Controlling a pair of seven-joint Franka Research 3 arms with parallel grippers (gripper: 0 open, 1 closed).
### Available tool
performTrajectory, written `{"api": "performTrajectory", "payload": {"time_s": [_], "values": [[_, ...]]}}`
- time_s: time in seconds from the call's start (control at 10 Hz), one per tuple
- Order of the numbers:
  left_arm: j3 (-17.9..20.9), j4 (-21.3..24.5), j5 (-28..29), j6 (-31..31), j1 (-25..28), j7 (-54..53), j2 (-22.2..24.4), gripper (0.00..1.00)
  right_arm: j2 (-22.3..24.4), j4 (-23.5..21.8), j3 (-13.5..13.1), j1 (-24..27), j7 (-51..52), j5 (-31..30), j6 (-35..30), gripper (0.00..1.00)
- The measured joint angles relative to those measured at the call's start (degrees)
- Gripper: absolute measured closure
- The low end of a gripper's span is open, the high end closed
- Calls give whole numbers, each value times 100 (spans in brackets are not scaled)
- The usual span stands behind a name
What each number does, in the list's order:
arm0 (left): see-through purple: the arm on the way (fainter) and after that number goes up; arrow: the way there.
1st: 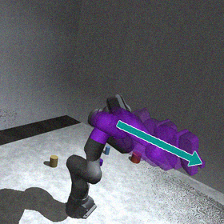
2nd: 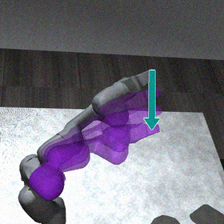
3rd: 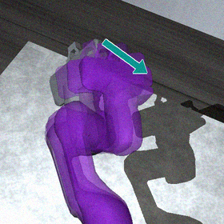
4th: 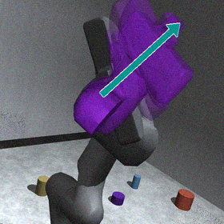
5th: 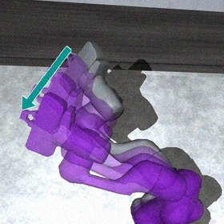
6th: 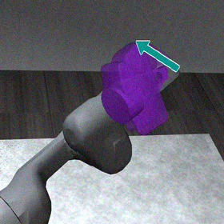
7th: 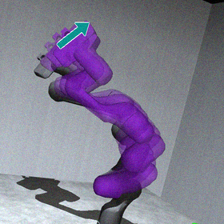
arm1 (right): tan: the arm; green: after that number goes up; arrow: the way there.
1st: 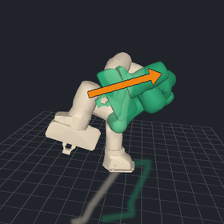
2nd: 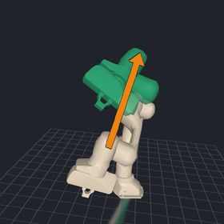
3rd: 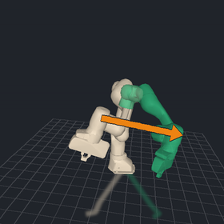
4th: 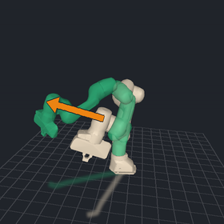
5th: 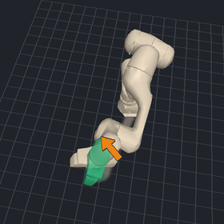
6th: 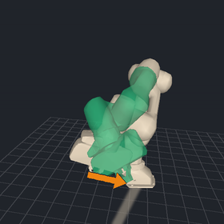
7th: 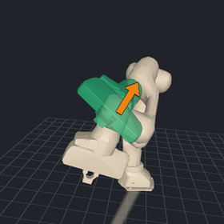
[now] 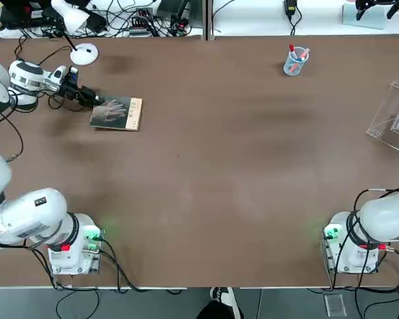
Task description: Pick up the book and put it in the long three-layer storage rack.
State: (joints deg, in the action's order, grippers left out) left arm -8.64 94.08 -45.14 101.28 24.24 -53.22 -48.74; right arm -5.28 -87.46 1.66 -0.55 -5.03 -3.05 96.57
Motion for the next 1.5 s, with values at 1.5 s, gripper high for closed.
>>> {"api": "performTrajectory", "payload": {"time_s": [1.5], "values": [[1, 0, -1, -79, 1, 8, -51, 81, 0, 0, 2, 70, 0, 5, 21, 0]]}}
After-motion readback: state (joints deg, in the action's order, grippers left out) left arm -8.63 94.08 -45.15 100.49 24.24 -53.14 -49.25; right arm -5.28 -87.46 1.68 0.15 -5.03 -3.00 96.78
